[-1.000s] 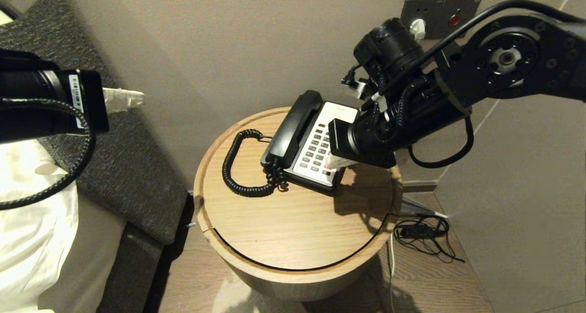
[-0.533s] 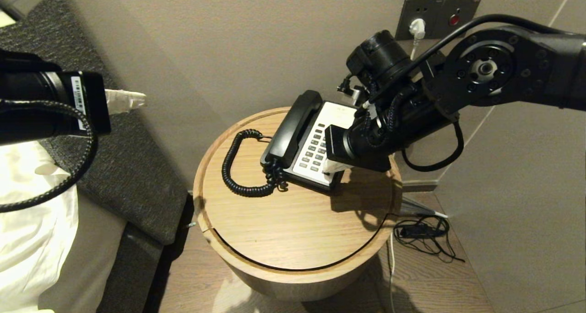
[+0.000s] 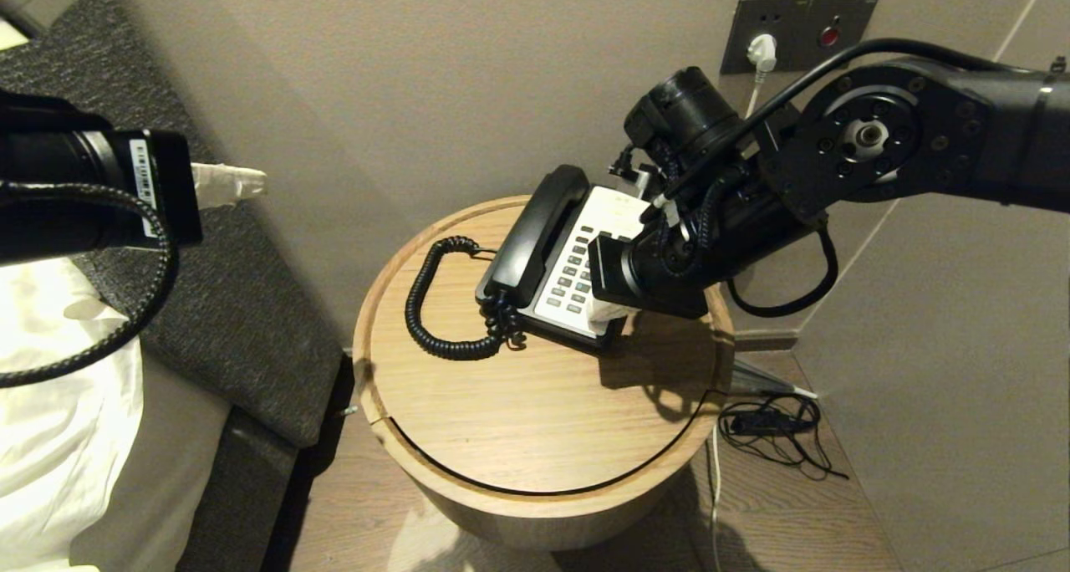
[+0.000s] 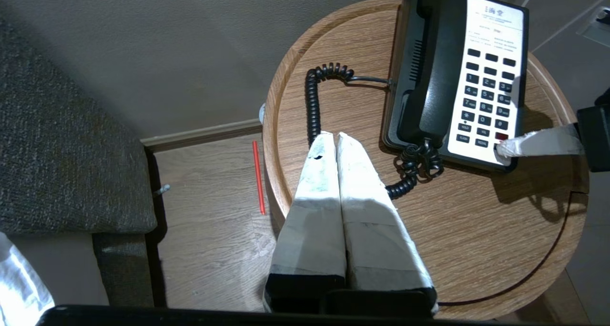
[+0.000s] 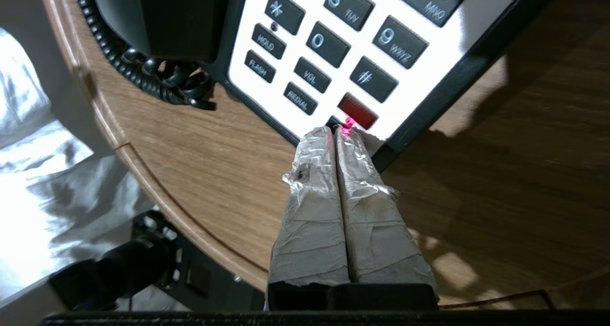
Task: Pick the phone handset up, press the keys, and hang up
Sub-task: End the call using the dial pad
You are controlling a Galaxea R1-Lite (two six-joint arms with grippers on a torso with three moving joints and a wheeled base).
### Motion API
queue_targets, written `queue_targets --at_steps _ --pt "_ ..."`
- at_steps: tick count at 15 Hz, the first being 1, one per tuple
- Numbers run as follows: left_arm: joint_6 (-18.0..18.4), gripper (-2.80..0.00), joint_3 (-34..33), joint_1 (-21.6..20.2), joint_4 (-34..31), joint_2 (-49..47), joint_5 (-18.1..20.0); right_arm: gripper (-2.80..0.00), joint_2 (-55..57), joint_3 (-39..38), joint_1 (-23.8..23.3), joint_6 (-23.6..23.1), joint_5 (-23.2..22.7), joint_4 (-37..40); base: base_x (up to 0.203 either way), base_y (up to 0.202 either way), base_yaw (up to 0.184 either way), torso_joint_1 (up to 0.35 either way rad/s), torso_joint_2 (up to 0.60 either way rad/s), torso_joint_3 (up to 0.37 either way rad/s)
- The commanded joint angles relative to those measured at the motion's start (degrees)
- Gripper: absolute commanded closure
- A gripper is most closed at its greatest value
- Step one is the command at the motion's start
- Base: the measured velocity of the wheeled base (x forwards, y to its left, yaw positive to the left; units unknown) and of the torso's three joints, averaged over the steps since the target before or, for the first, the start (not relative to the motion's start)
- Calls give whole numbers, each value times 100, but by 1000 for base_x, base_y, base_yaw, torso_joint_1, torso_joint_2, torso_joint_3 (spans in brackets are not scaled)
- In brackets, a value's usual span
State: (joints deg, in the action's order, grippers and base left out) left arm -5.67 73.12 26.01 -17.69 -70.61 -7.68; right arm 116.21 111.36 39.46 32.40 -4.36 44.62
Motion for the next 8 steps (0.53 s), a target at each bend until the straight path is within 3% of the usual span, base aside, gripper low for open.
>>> queue_targets --at_steps 1,8 --pt "-5 0 0 0 -7 3 -5 0 -1 0 9 -83 127 26 0 0 0 0 0 0" --pt "-10 0 -35 0 -7 33 -5 0 -223 1 16 -126 172 26 0 0 0 0 0 0"
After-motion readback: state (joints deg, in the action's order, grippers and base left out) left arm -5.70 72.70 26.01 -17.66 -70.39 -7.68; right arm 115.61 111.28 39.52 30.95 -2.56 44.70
